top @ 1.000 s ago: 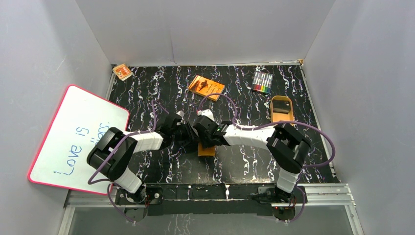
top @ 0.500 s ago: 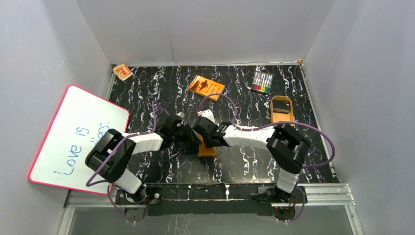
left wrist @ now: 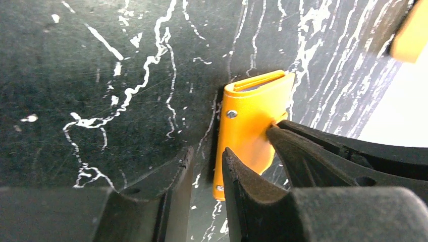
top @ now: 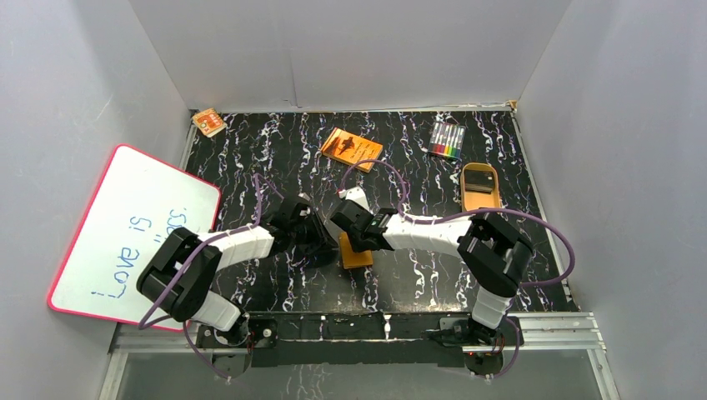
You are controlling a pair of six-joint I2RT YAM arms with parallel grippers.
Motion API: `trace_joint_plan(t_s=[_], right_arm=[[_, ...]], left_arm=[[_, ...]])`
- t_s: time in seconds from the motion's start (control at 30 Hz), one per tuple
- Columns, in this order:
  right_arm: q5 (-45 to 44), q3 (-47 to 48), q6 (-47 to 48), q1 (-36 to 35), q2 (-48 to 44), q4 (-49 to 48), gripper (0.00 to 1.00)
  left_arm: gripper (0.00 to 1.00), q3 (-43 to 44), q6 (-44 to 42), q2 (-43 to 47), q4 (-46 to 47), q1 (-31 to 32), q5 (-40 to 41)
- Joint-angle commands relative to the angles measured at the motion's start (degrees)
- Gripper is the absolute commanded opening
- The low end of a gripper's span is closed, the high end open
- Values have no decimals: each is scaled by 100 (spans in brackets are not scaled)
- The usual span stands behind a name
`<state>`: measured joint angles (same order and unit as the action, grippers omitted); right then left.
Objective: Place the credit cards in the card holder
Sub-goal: Open the card holder at the center of the board.
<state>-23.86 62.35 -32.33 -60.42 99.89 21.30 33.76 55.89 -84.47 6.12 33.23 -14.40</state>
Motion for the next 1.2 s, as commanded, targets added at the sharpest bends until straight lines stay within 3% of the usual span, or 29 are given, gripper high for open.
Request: trace_joint_plan(t_s=[0.0, 0.5, 0.8, 1.03, 1.17], right_arm=[[18, -136, -5, -12, -182, 203, 0], [128, -143, -90, -11, -182, 108, 0], [205, -110, -81, -13, -167, 93, 0], [171, -90, -61, -13, -197, 121, 0], [193, -99, -55, -13, -207, 79, 0]], left_arm=[[26, 125, 325, 174, 419, 25, -286], [24, 55, 791, -773, 1622, 25, -991], [22, 26, 780, -1061, 1727, 25, -1004], [26, 213, 322, -213, 536, 25, -252], [28, 239, 258, 339, 379, 25, -76]])
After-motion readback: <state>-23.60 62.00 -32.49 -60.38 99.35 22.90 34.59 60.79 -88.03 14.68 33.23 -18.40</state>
